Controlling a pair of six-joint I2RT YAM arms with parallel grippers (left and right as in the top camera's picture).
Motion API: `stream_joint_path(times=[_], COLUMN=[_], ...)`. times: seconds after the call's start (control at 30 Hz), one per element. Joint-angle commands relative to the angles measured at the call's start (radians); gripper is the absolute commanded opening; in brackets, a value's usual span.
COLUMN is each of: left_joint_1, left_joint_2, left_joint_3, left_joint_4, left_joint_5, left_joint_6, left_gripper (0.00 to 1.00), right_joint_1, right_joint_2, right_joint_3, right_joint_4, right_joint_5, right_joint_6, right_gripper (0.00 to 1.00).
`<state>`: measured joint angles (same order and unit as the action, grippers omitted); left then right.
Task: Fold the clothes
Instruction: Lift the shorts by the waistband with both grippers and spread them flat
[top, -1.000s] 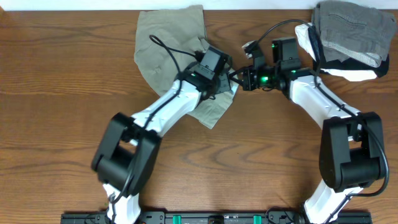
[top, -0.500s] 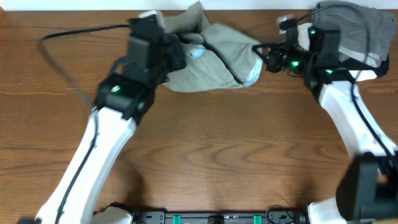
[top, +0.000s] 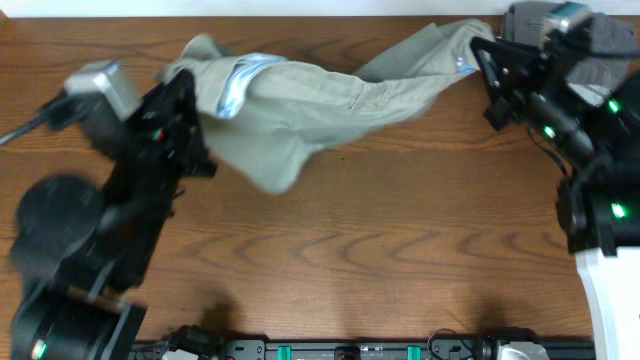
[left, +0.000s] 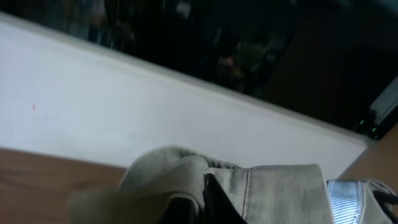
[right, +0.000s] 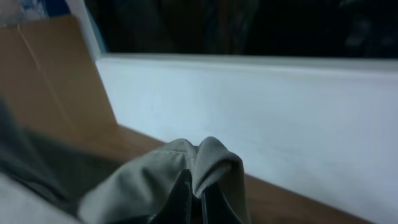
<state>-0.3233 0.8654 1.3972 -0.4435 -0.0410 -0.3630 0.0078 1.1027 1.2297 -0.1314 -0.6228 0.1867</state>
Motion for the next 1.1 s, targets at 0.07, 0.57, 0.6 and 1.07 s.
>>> stream_joint_path(times=[0.07, 0.57, 0.6, 1.07], left_joint_1=[0.004, 0.004, 0.004, 0.004], left_joint_2=[-0.122, -0.187, -0.171, 0.223], left_joint_3=[0.006, 0.006, 0.006, 0.005], left_joint_4=[0.019, -0.071, -0.086, -0.137], left_joint_5=[-0.024, -0.079, -0.093, -0.201], left_joint_6=[0.094, 0.1, 0.1, 0.087], left_gripper=[0.06, 0.06, 0.06, 0.06], right_joint_1=[-0.008, -0.008, -0.008, 0.013], right_joint_2=[-0.117, -0.267, -0.26, 0.08], right_joint_3=[0.02, 0.02, 0.02, 0.02], right_joint_4=[-0.039, -0.197, -0.214, -0.175], right_joint_5=[0.086, 0.379, 0.389, 0.407], right_joint_6=[0.019, 0.098, 0.097, 0.089], right_gripper=[0.01, 0.01, 0.02, 0.01])
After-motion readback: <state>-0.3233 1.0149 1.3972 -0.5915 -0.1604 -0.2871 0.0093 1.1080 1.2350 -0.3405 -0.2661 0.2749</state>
